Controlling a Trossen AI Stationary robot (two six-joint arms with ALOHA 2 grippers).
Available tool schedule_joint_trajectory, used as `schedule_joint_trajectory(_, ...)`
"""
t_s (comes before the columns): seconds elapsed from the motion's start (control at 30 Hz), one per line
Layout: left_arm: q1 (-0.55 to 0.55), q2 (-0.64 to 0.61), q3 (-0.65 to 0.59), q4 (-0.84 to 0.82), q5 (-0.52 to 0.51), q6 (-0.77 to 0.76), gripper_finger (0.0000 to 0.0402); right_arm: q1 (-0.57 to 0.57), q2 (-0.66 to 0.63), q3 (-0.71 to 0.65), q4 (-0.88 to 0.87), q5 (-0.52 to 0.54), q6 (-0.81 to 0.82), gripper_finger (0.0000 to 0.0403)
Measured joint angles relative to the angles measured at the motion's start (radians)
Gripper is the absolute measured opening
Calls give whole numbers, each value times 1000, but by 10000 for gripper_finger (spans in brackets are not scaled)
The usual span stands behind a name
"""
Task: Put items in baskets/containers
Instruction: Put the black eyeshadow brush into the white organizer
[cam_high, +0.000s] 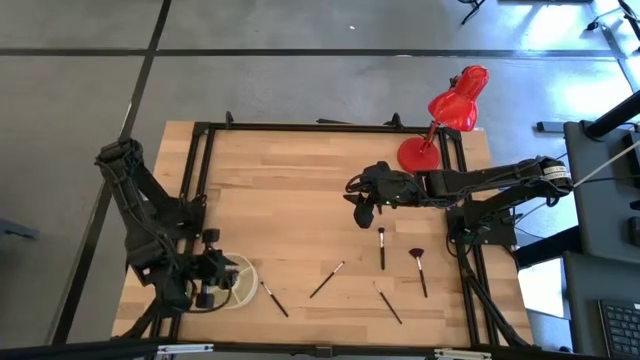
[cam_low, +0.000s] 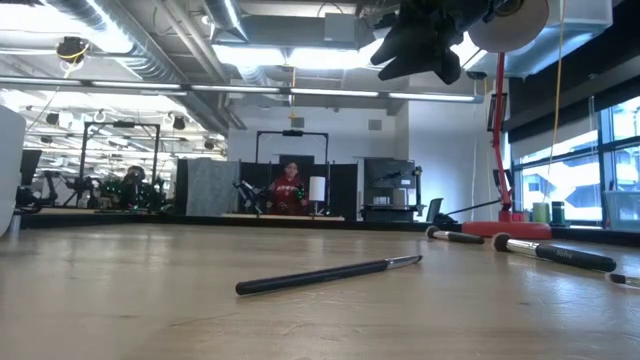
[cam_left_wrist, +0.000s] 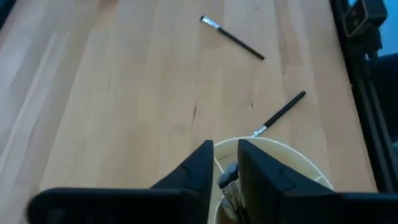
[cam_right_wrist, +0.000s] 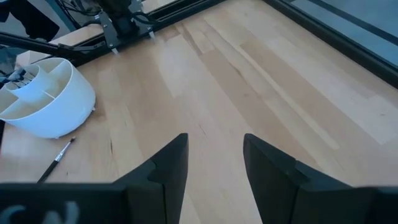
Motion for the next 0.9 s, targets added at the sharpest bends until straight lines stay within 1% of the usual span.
schedule_joint_trajectory(0.1,24,-7,8,-26,-2,-58,103,0,0,0,0,0,0,153)
schedule_joint_trajectory(0.17,62,-14,33,-25,3,-67,118,0,0,0,1,0,0,153)
schedule_joint_trajectory(0.23,112,-15,66,-23,24,-9,128,0,0,0,9,0,0,153)
schedule_joint_trajectory(0.3,170,-14,96,-13,56,79,134,0,0,0,24,1,-3,153)
schedule_joint_trajectory(0.37,244,-13,108,32,90,180,136,0,0,0,44,1,-7,153)
schedule_joint_trajectory(0.43,325,-3,109,104,164,304,136,0,0,0,54,1,-9,153)
schedule_joint_trajectory(0.5,412,22,109,182,278,422,135,0,0,0,54,1,-11,153)
schedule_joint_trajectory(0.6,512,93,109,262,423,555,131,0,0,0,55,1,-25,153)
schedule_joint_trajectory(0.67,564,153,109,281,492,623,130,0,0,0,56,1,-39,153)
schedule_joint_trajectory(0.77,613,261,109,288,566,691,130,0,0,0,58,1,-60,153)
schedule_joint_trajectory(0.9,630,387,109,327,705,780,130,0,0,0,58,1,-72,153)
